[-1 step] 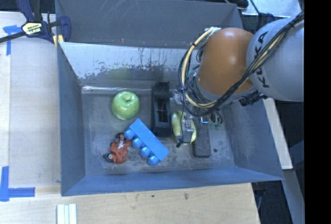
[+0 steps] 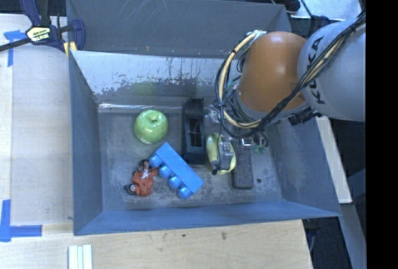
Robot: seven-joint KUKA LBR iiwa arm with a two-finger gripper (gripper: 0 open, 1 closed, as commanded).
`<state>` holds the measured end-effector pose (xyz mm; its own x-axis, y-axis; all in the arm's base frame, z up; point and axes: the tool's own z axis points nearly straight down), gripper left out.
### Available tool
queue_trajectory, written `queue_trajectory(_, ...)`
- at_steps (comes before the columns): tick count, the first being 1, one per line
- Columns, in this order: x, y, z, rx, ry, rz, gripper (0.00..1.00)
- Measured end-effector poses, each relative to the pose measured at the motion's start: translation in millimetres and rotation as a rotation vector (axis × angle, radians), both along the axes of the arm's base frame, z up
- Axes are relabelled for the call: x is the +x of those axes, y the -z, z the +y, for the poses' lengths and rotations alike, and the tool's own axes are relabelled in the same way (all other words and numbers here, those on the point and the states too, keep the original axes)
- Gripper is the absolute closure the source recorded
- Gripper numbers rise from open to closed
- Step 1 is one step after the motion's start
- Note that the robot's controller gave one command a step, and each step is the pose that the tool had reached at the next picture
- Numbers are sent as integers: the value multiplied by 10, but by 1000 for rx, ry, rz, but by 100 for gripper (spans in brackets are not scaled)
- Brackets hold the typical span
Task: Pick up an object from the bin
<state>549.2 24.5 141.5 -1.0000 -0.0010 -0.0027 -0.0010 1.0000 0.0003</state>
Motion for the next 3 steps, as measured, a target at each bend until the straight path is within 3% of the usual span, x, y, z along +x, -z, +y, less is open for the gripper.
queue_trajectory(1, -118, 434, -131, 1, -216, -5, 100)
queue_trajectory(2, -150, 478, -156, -1, -214, 5, 0)
queue_trajectory(3, -154, 484, -167, -3, -212, 7, 0)
